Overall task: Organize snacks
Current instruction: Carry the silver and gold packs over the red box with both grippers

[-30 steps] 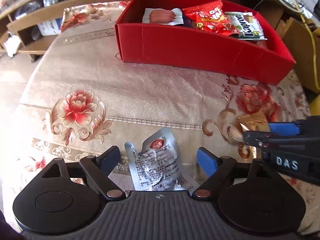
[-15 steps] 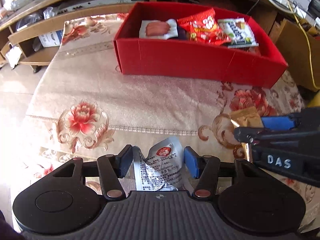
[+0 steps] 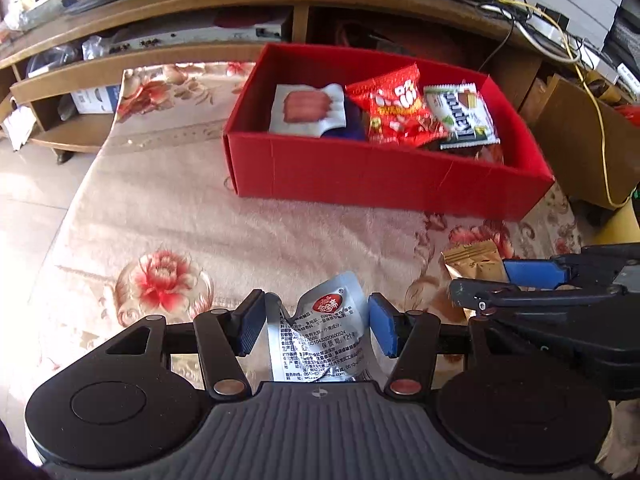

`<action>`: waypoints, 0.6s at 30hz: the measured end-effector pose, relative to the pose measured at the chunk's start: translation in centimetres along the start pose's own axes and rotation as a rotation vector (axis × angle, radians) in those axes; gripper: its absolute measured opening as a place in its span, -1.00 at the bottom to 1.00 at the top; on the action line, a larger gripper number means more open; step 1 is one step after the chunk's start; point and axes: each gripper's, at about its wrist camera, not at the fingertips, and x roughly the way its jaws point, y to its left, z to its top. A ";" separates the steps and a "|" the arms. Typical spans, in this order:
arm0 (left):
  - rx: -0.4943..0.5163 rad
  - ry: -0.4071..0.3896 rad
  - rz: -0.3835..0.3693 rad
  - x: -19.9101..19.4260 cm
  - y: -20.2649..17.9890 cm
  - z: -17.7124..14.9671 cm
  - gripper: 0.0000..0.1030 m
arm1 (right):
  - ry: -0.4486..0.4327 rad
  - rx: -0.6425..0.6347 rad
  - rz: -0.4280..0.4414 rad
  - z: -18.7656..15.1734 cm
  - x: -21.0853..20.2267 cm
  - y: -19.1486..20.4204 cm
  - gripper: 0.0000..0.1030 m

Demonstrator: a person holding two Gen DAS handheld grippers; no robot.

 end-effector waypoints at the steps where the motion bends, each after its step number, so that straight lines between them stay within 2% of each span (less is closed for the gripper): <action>1: 0.001 -0.004 0.001 0.0 0.0 0.2 0.22 | -0.005 0.004 -0.001 0.1 -0.1 -0.1 -0.32; 18: 0.025 -0.076 -0.025 -0.4 -0.7 3.8 0.22 | -0.072 0.085 0.003 2.8 -1.4 -1.6 -0.32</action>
